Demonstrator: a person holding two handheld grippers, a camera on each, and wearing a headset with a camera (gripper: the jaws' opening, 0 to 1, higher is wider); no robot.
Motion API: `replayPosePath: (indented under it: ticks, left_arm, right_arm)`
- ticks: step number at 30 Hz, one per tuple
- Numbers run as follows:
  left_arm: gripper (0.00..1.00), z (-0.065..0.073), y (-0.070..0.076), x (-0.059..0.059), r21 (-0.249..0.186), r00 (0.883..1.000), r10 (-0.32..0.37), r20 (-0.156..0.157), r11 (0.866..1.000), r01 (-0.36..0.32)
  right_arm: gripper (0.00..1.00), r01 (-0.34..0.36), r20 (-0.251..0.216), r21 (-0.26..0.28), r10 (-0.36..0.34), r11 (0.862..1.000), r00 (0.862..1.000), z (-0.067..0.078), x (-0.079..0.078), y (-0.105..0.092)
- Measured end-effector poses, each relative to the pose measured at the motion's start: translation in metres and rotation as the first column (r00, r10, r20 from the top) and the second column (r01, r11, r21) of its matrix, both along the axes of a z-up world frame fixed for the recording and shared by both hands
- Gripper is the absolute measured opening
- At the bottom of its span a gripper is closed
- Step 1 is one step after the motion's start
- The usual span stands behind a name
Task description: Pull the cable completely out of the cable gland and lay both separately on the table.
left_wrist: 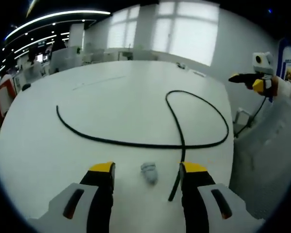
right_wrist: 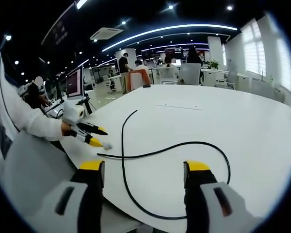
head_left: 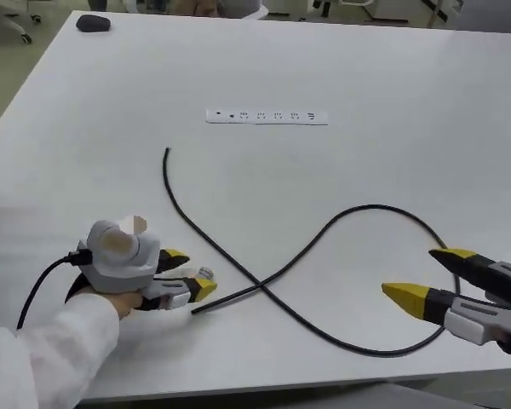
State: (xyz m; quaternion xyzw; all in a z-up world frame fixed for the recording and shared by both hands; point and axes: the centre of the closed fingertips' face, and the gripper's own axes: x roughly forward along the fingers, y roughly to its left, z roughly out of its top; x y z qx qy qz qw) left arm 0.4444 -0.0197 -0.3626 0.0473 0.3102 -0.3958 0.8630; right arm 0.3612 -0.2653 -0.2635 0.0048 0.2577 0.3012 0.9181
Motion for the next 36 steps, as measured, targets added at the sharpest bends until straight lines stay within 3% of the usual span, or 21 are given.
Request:
replayPosePath:
  ticks: [2,4,5,9,15,18,24,29,32,36]
  left_arm:
    - [0.74,0.017,0.009,0.002,-0.018,1.000,0.023,0.016,1.000,-0.022]
    - [0.80,0.029,0.021,0.002,-0.033,0.999,0.049,0.008,0.998,-0.049]
    - [0.82,0.044,0.031,-0.003,-0.049,0.997,0.071,-0.006,0.996,-0.071]
    - [0.90,0.075,0.055,-0.018,-0.072,0.993,0.107,-0.041,0.991,-0.109]
    - [0.96,0.118,0.085,-0.049,-0.086,0.989,0.142,-0.038,0.986,-0.144]
    - [0.98,0.128,0.093,-0.067,-0.072,0.989,0.139,-0.048,0.987,-0.142]
    - [0.99,0.141,0.100,-0.089,-0.113,0.985,0.159,-0.062,0.980,-0.166]
    - [0.98,0.139,0.104,-0.096,-0.134,0.981,0.177,-0.079,0.973,-0.186]
    - [0.98,0.134,0.107,-0.096,-0.152,0.974,0.201,-0.109,0.965,-0.216]
    - [0.98,0.137,0.108,-0.096,-0.150,0.975,0.198,-0.098,0.966,-0.211]
  right_arm:
    - [0.71,-0.011,-0.019,-0.006,0.011,1.000,1.000,-0.002,0.000,-0.001]
    - [0.72,-0.023,-0.037,-0.015,0.022,1.000,0.999,-0.003,0.000,-0.001]
    - [0.73,-0.031,-0.051,-0.022,0.030,0.999,0.998,-0.005,0.000,-0.002]
    - [0.76,-0.055,-0.086,-0.046,0.051,0.997,0.995,-0.008,-0.001,-0.001]
    - [0.79,-0.116,-0.156,-0.062,0.105,0.991,0.982,-0.012,-0.012,0.005]
    - [0.81,-0.138,-0.176,-0.083,0.121,0.987,0.977,-0.014,-0.016,0.007]
    - [0.82,-0.121,-0.190,-0.067,0.107,0.990,0.976,-0.012,-0.022,0.006]
    - [0.81,-0.107,-0.207,-0.073,0.090,0.992,0.974,-0.016,-0.028,0.001]
    - [0.81,-0.097,-0.215,-0.072,0.080,0.993,0.973,-0.018,-0.030,-0.002]
    - [0.81,-0.092,-0.221,-0.084,0.072,0.992,0.973,-0.018,-0.033,-0.007]
